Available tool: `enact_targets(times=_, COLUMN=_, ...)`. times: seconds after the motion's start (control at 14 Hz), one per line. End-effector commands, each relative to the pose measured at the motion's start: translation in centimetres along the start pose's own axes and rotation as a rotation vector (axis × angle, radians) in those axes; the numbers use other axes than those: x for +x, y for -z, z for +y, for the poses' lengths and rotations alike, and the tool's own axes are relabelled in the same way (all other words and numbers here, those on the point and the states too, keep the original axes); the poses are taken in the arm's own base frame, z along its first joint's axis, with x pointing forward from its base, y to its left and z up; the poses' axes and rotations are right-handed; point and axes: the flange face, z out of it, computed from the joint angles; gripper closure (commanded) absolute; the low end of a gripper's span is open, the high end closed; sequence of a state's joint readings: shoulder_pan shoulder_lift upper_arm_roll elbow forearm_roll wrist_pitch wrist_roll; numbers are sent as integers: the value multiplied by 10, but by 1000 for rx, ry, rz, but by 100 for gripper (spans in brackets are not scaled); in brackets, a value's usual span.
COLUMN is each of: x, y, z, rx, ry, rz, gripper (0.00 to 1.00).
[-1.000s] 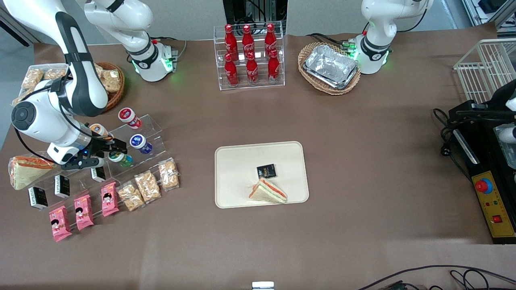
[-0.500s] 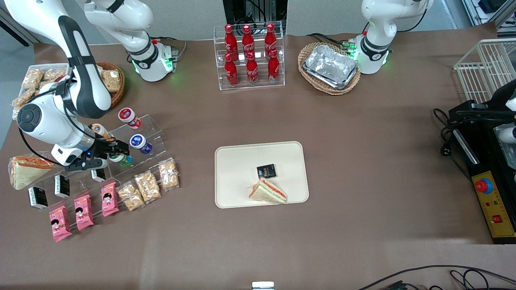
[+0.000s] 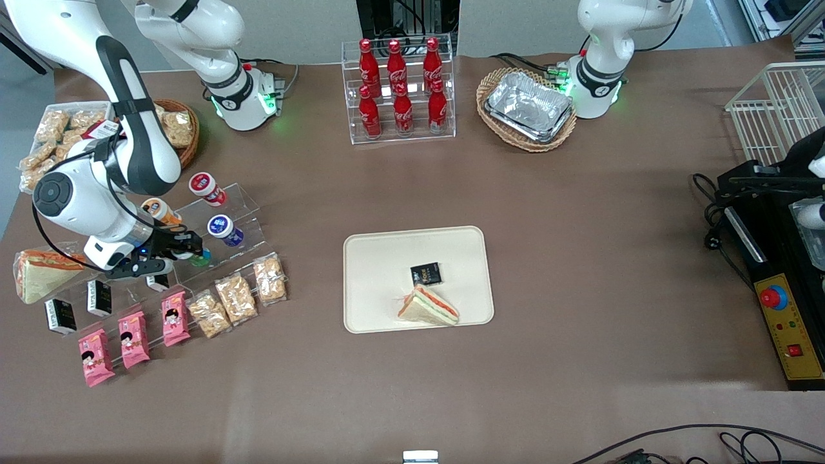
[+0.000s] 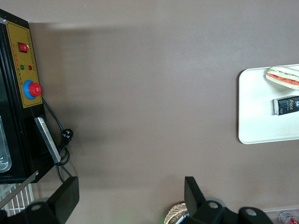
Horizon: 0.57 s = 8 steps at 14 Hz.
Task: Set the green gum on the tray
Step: 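Close the right gripper on the green-capped gum bottle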
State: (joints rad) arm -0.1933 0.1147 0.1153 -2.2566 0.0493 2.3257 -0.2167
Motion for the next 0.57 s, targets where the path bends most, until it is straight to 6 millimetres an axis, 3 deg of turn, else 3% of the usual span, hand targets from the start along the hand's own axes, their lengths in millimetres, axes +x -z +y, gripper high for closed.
enact_targets(times=0.0, x=1, y=-1, z=5, rx=-16, ry=30, rz=21, gripper=75)
enact_targets(times=0.14, x=3, y=10, z=5, rx=-20, ry=31, rz=33, gripper=96)
enact_targets(times=0.29, x=2, y=39, z=3, rx=-30, ry=31, rz=57, gripper=98)
enact_targets(times=0.5, x=8, y=119, z=-9, rx=-25, ry=37, rz=17, gripper=98)
